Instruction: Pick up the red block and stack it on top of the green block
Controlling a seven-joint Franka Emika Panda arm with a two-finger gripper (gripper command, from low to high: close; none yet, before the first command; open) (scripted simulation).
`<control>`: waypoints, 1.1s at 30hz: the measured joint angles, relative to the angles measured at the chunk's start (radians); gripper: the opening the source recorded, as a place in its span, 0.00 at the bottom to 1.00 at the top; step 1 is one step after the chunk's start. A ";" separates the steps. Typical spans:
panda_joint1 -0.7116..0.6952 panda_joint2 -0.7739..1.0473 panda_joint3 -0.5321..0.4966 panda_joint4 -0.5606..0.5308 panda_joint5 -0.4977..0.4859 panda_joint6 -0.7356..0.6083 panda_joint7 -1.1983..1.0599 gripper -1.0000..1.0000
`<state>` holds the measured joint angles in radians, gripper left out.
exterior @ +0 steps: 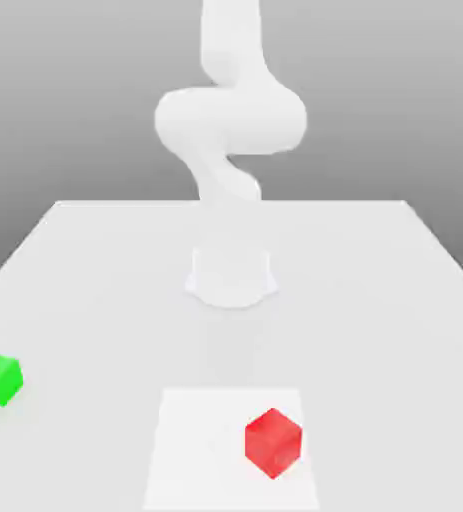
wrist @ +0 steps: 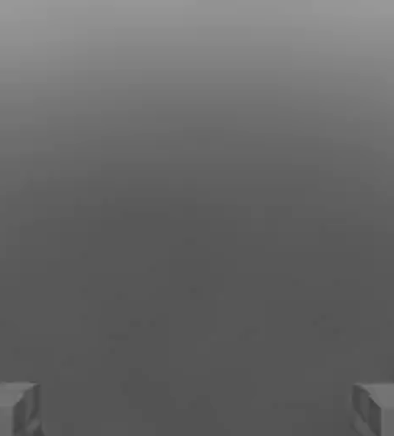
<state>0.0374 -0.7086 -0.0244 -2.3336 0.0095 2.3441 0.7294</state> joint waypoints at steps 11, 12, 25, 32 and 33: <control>0.130 0.407 -0.070 -0.149 0.055 0.195 -0.325 0.50; 0.139 0.443 -0.073 -0.162 0.059 0.213 -0.353 0.50; 0.171 0.908 -0.053 -0.286 0.035 0.478 -0.599 0.50; 0.152 1.009 -0.030 -0.272 0.056 0.561 -0.617 0.00; 0.152 1.009 -0.029 -0.272 0.056 0.561 -0.616 0.00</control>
<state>0.1892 0.3008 -0.0539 -2.6058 0.0654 2.9047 0.1130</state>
